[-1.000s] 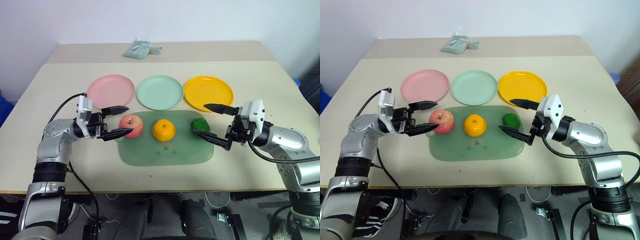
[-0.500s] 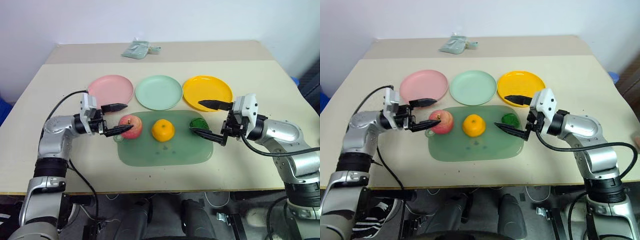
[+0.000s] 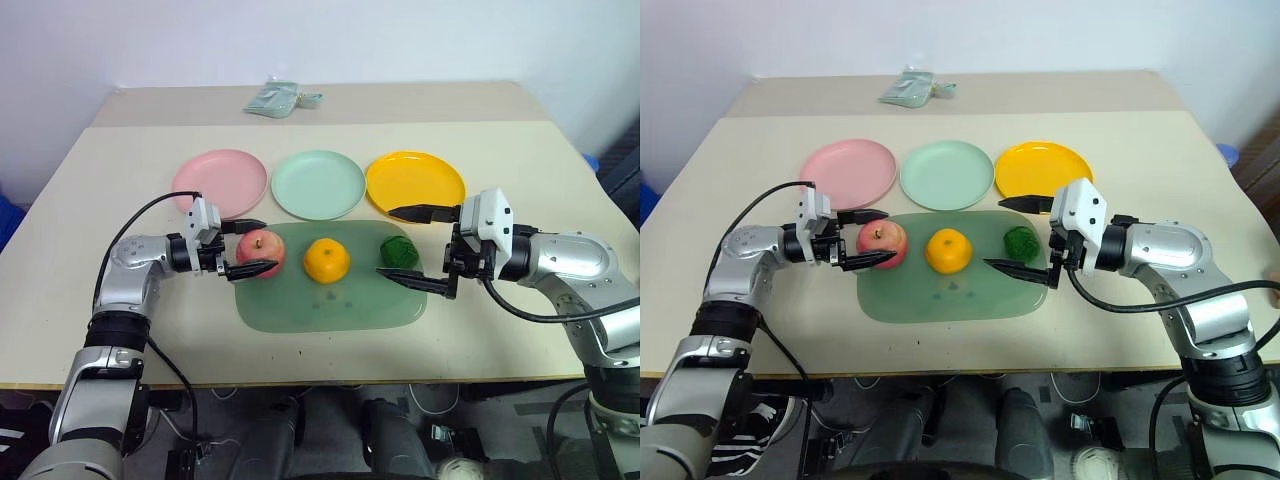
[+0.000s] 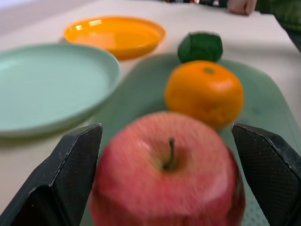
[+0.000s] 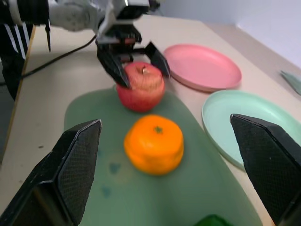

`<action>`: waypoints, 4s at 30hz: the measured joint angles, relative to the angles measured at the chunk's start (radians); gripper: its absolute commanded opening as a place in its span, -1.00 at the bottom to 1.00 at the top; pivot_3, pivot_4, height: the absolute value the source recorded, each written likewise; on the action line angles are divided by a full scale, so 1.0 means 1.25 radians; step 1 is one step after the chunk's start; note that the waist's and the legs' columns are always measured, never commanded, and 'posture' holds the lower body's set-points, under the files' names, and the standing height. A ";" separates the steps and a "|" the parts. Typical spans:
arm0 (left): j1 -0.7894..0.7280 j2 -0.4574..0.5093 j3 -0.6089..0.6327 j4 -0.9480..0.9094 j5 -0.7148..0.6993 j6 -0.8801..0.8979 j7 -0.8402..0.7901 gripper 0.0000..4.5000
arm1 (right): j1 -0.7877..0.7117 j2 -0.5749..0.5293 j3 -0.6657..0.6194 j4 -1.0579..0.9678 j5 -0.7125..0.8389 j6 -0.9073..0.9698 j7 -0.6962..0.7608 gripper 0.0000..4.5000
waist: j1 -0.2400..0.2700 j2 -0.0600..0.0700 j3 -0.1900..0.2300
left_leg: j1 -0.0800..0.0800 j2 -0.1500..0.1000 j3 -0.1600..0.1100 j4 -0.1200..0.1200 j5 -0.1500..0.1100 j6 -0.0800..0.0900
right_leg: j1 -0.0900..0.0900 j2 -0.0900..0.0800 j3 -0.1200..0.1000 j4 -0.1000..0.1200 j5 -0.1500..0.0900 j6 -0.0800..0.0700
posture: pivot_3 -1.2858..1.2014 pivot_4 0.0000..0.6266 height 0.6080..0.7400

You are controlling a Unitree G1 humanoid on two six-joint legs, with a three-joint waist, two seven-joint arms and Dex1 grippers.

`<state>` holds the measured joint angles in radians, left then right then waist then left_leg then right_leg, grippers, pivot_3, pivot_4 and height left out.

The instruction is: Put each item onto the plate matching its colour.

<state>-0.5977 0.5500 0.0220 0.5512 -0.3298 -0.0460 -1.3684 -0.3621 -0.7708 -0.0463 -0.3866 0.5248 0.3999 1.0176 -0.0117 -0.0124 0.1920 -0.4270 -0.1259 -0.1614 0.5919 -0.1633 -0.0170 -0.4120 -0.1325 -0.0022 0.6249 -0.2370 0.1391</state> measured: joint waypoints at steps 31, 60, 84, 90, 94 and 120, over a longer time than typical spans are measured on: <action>-0.306 -0.105 0.146 0.480 0.140 -0.183 0.818 0.43 | -0.105 0.142 0.018 0.115 -0.080 -0.041 -0.152 1.00 | 0.000 -0.002 0.001 | 0.000 -0.002 0.000 0.002 0.001 0.001 | 0.000 0.000 -0.001 0.002 0.001 0.002 | 0.03 -0.52 1.00; -0.129 -0.120 0.063 -0.065 -0.139 0.124 0.035 0.97 | -0.090 0.088 0.019 0.148 -0.128 -0.030 -0.138 1.00 | -0.022 -0.001 0.001 | 0.001 -0.001 -0.001 0.002 0.000 0.001 | 0.001 0.001 0.000 0.003 0.001 0.001 | 0.03 -0.52 1.00; -0.049 -0.037 0.027 -0.099 -0.112 0.150 -0.068 0.97 | -0.083 0.115 0.029 0.124 -0.062 0.078 -0.107 1.00 | -0.004 -0.001 0.001 | 0.001 -0.001 -0.001 0.002 0.000 0.001 | 0.000 0.000 0.000 0.003 0.001 0.001 | 0.03 -0.52 1.00; -0.017 0.004 0.027 -0.100 -0.108 0.144 -0.089 0.97 | -0.112 0.168 0.070 0.123 -0.064 0.132 -0.161 1.00 | -0.004 -0.001 0.001 | 0.000 -0.001 0.000 0.001 0.000 0.001 | -0.001 0.000 0.000 0.003 0.001 0.001 | 0.03 -0.52 1.00; 0.002 0.015 0.031 -0.104 -0.109 0.140 -0.088 0.97 | -0.141 0.192 0.080 0.115 -0.059 0.136 -0.170 1.00 | -0.001 -0.001 0.001 | 0.000 -0.001 -0.001 0.001 0.000 0.001 | -0.001 0.000 0.000 0.003 0.001 0.001 | 0.03 -0.52 1.00; 0.062 0.052 0.040 -0.194 -0.127 0.155 -0.082 0.97 | -0.242 0.273 0.287 0.231 -0.176 0.247 -0.203 1.00 | -0.006 -0.001 0.001 | 0.000 0.000 0.000 0.000 0.000 0.000 | -0.002 0.001 0.001 0.003 0.001 0.000 | 0.03 -0.52 1.00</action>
<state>-0.5203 0.6151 0.0723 0.3090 -0.4889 0.1473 -1.4708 -0.6646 -0.4294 0.3130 -0.0977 0.3043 0.7092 0.7638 -0.0189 -0.0135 0.1927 -0.4266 -0.1262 -0.1619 0.5921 -0.1627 -0.0165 -0.4144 -0.1312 -0.0014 0.6291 -0.2358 0.1391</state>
